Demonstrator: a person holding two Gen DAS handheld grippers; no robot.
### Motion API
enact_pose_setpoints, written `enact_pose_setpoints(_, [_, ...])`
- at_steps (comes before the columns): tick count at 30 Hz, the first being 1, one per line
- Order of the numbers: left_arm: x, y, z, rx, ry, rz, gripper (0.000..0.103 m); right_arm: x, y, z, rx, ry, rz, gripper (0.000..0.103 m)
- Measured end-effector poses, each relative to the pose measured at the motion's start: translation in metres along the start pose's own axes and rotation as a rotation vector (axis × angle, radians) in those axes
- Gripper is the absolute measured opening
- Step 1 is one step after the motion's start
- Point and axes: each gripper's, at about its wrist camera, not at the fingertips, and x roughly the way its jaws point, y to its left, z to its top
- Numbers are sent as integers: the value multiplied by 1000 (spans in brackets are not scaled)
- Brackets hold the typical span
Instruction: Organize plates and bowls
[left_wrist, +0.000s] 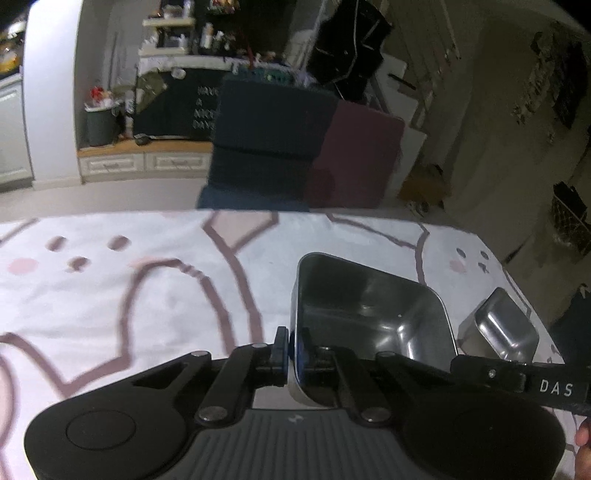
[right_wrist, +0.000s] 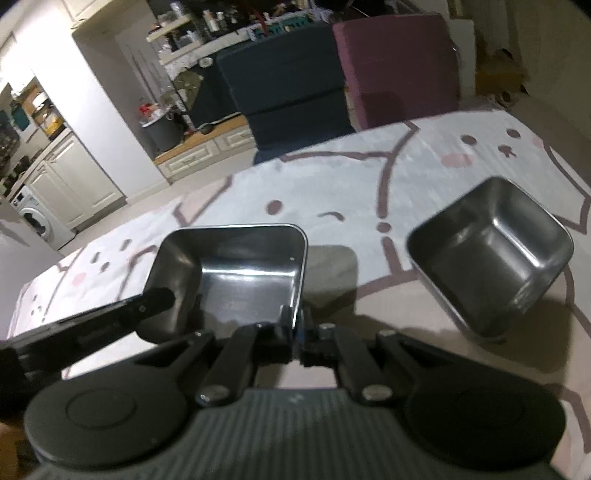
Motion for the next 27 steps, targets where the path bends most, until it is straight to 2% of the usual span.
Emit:
enact_pose_setpoints(8, [-88, 26, -4, -58, -35, 84, 5, -42, 43, -12, -55, -33, 110, 3])
enact_pose_setpoints(13, [-151, 35, -19, -58, -60, 152, 5, -75, 78, -31, -85, -43, 183, 3])
enact_pose_setpoints(21, [-229, 55, -64, -88, -79, 216, 5, -114, 120, -76, -171, -15, 284, 4])
enact_pose_setpoints(27, [-263, 73, -105, -125, -50, 245, 7, -122, 142, -117, -246, 58, 320, 4])
